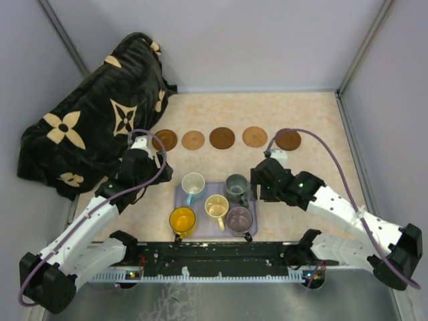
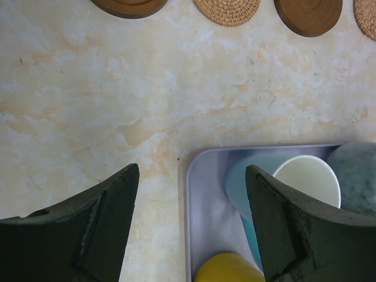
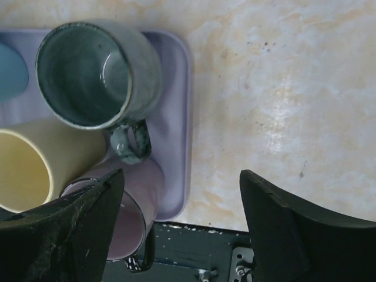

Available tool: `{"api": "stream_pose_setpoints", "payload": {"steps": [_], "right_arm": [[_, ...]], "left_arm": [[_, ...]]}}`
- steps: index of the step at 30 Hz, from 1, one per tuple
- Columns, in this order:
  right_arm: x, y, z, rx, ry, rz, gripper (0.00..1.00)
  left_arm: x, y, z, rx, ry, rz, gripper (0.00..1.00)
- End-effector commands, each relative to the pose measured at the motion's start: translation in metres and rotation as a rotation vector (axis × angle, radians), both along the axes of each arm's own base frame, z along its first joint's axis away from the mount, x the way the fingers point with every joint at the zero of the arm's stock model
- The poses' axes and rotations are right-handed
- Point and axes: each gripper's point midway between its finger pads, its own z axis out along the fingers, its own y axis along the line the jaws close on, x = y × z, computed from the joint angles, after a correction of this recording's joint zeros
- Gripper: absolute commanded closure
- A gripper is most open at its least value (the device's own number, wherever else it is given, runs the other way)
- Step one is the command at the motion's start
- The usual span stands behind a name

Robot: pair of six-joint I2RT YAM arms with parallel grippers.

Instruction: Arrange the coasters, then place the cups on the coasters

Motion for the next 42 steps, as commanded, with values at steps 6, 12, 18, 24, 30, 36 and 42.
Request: {"api": "stream_pose_setpoints", "payload": {"steps": [6,12,18,24,30,36,42], "right_arm": [[-0.001,0.046,-0.011,0.058,0.007,0.05,0.21],[-0.003,0.057,-0.02,0.056,0.022,0.092,0.26],[0.001,0.066,-0.032,0.033,0.037,0.12,0.28],[0.005,0.073,-0.046,0.014,0.055,0.125,0.32],[0.006,0.077,-0.057,-0.001,0.076,0.127,0.36],[0.006,0.077,-0.068,-0.029,0.098,0.128,0.45],[0.004,0.075,-0.077,-0.053,0.12,0.127,0.59]], "left_arm": [[0.0,-0.005,-0.002,-0.027,0.001,-0.003,0.2],[-0.004,0.0,0.0,-0.021,-0.007,0.008,0.21],[-0.01,0.002,-0.006,-0.029,0.007,0.011,0.21],[-0.01,0.002,-0.009,-0.015,0.015,0.001,0.22],[-0.007,0.001,-0.009,-0.006,0.012,-0.001,0.23],[-0.007,0.001,-0.01,-0.015,0.005,0.002,0.23],[-0.007,0.002,-0.012,-0.014,0.005,0.01,0.23]]}}
